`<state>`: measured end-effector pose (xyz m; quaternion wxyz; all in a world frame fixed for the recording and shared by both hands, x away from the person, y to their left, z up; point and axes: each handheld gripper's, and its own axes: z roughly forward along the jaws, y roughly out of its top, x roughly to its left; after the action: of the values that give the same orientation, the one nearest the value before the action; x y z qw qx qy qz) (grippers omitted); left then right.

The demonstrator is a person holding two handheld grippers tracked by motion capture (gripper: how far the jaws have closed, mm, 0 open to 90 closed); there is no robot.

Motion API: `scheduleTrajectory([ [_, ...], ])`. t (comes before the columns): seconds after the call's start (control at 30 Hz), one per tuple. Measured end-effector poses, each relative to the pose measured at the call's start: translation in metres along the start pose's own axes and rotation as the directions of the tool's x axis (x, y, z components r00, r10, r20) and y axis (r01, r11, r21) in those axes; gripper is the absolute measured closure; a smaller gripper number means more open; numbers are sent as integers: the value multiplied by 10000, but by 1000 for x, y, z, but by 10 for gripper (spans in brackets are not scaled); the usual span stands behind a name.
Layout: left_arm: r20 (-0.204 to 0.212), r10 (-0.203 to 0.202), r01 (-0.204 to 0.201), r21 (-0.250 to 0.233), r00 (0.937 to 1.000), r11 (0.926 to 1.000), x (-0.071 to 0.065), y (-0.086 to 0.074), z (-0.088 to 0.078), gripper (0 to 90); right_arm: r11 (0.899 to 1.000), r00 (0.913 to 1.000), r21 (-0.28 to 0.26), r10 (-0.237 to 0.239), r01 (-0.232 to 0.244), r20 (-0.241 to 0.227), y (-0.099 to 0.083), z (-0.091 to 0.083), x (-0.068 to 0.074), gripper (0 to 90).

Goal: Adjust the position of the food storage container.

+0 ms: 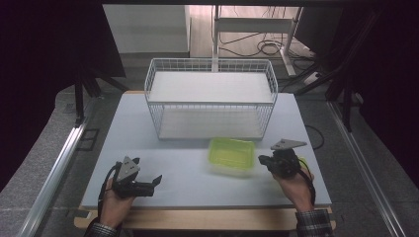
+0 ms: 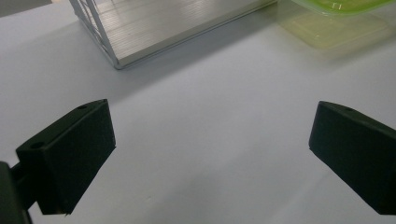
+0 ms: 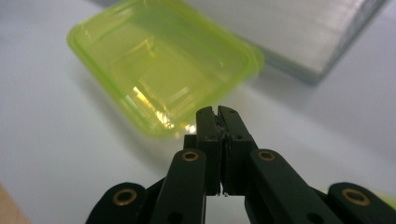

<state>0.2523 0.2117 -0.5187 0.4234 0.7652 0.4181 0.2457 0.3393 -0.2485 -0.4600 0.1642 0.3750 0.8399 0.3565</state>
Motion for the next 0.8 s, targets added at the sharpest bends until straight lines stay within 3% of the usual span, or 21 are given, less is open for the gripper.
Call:
scheduleTrajectory([
  [0.03, 5, -6, 6, 6, 10000, 10000, 0, 0, 0, 4, 9999, 9999, -113, -124, 122, -120, 14, 11, 1, 875],
  [0.13, 22, 9, -9, -6, 10000, 10000, 0, 0, 0, 5, 9997, 9992, -155, -197, 192, -347, 30, 30, 3, 869],
  [0.3, 34, -15, 15, -42, 10000, 10000, 0, 0, 0, 6, 9996, 9995, -177, -205, 201, -235, 53, 60, 6, 859],
  [0.53, 70, -51, 53, -245, 10000, 9997, 1, 1, -2, 6, 9999, 9997, -101, -136, 137, 187, 71, 89, 2, 852],
  [0.8, 84, -19, 23, -438, 10000, 9990, 1, 1, -3, 6, 9991, 9983, 370, -250, 230, 531, 76, 113, -2, 851],
])
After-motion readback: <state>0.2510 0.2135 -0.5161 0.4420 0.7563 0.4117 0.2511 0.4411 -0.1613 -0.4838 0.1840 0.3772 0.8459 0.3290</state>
